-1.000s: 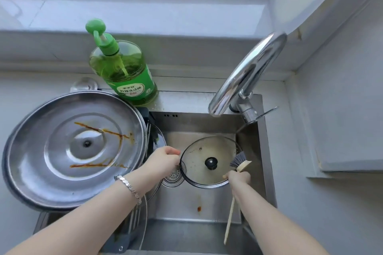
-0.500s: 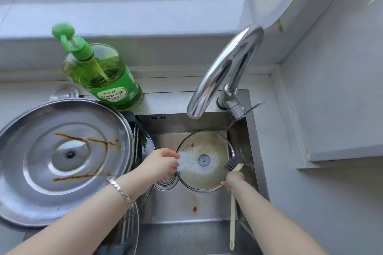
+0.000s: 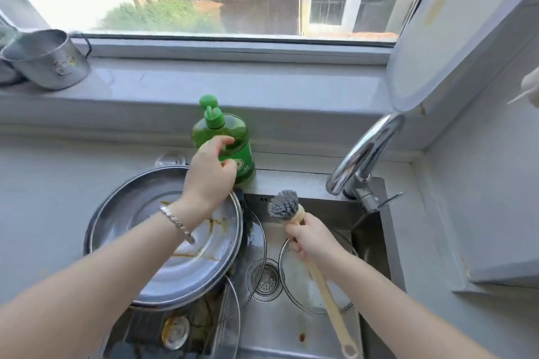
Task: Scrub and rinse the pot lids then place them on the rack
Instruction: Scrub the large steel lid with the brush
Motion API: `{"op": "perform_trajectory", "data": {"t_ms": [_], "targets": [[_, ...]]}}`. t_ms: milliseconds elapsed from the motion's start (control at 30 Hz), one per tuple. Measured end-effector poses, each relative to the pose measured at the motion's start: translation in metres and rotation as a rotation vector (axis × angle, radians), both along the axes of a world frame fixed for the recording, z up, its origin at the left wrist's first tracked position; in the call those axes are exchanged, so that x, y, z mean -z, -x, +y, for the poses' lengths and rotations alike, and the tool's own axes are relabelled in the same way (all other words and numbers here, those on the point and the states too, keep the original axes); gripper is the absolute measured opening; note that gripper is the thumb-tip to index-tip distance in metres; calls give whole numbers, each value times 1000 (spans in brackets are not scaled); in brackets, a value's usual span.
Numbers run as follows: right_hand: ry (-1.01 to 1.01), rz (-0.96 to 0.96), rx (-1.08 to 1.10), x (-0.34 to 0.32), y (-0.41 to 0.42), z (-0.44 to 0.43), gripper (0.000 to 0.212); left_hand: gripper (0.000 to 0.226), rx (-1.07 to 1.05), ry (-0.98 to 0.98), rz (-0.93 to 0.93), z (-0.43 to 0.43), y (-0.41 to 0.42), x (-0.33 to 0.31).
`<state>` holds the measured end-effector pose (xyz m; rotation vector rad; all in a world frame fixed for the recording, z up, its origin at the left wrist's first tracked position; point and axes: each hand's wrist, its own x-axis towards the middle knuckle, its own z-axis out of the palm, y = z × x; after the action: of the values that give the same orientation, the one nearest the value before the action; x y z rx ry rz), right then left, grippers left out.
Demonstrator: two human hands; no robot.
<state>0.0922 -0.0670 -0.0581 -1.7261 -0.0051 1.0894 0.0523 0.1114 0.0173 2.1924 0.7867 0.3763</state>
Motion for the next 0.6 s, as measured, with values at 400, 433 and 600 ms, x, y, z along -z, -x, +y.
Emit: {"op": "perform_trajectory", "data": {"t_ms": [400, 433, 600], "targets": [[-144, 244, 82, -39, -29, 124, 17, 34, 182, -282, 345, 96, -93, -46], [-141, 255, 89, -40, -33, 130, 22, 37, 226, -239, 401, 99, -96, -41], [-163, 267, 86, -36, -47, 147, 36, 41, 195, -178, 327, 108, -102, -14]]}}
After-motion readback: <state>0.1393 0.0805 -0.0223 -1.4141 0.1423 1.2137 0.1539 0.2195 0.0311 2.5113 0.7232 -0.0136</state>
